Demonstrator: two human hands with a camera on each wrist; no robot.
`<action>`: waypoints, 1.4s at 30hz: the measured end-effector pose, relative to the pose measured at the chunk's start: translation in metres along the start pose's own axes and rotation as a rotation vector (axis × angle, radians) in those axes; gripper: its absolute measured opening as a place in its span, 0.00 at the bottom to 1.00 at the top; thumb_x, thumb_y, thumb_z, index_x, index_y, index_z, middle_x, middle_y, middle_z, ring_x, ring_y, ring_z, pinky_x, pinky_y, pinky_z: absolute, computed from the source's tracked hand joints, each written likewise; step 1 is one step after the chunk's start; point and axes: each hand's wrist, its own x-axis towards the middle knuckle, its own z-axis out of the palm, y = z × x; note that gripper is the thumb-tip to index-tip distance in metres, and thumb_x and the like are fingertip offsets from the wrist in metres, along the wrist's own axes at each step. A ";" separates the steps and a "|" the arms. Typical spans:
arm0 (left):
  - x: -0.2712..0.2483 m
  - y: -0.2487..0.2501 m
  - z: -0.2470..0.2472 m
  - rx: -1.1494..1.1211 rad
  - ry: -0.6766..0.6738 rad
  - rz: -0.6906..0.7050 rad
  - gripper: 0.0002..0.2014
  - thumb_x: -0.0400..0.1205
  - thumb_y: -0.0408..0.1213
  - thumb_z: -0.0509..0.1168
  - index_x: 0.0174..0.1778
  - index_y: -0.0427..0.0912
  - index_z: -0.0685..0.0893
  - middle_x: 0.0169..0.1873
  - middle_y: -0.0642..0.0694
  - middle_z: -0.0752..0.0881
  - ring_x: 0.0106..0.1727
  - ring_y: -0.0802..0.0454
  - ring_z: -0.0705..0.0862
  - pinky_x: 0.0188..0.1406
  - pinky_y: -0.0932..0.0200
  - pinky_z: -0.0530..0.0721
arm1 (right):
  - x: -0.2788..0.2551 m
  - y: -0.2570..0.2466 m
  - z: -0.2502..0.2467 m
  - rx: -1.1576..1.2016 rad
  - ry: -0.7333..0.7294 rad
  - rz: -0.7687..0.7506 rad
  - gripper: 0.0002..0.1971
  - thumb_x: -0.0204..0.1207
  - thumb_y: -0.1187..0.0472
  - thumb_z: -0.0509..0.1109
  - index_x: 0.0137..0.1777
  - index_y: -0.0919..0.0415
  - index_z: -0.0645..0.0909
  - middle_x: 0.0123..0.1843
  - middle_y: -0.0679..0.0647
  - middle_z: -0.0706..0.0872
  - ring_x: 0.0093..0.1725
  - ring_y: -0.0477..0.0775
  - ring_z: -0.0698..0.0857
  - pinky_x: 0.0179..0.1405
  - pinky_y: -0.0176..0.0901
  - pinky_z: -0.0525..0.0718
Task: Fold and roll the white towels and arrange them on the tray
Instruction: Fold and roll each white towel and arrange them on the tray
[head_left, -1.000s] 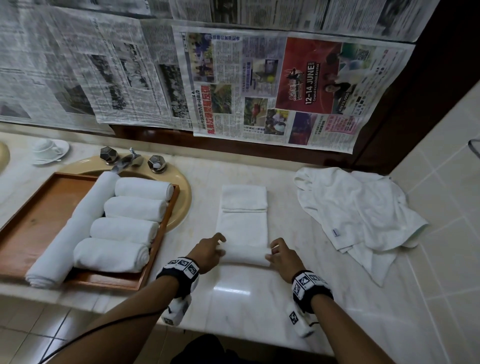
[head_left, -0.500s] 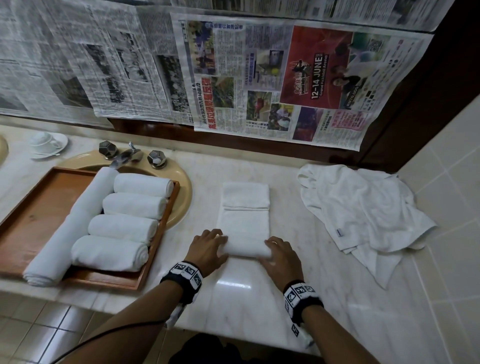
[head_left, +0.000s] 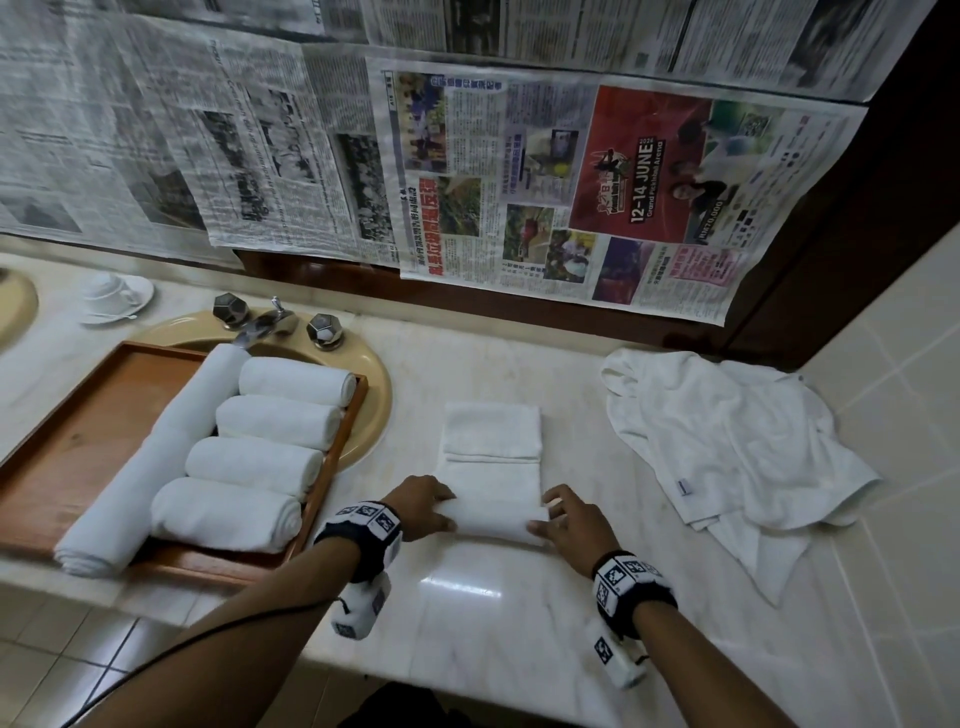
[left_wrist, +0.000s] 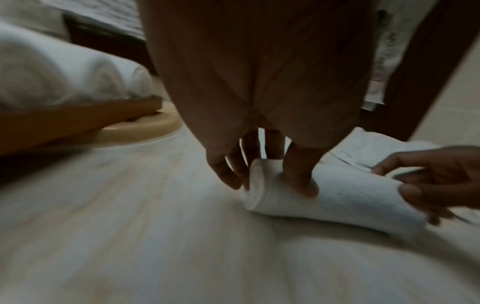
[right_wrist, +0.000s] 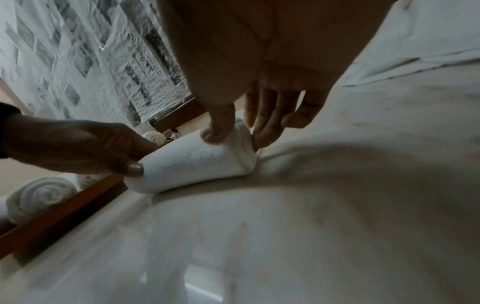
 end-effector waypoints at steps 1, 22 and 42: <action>-0.001 -0.003 0.000 -0.060 0.010 -0.013 0.27 0.77 0.49 0.74 0.71 0.48 0.81 0.68 0.46 0.81 0.69 0.46 0.78 0.65 0.60 0.74 | -0.001 -0.001 0.001 0.006 0.013 0.026 0.22 0.69 0.40 0.78 0.57 0.46 0.74 0.45 0.41 0.85 0.47 0.47 0.86 0.48 0.42 0.81; -0.019 -0.011 0.036 0.046 0.397 0.064 0.30 0.75 0.67 0.67 0.73 0.62 0.79 0.75 0.52 0.69 0.63 0.47 0.79 0.61 0.49 0.77 | -0.020 0.004 0.026 -0.248 0.246 -0.275 0.29 0.65 0.58 0.84 0.67 0.49 0.83 0.72 0.44 0.79 0.64 0.52 0.79 0.59 0.50 0.84; -0.009 0.022 0.032 0.279 0.181 0.291 0.33 0.78 0.53 0.70 0.80 0.54 0.70 0.70 0.42 0.75 0.68 0.40 0.74 0.69 0.51 0.66 | 0.000 -0.015 0.004 0.042 -0.114 0.034 0.21 0.62 0.49 0.84 0.48 0.46 0.75 0.36 0.50 0.88 0.32 0.45 0.81 0.33 0.36 0.74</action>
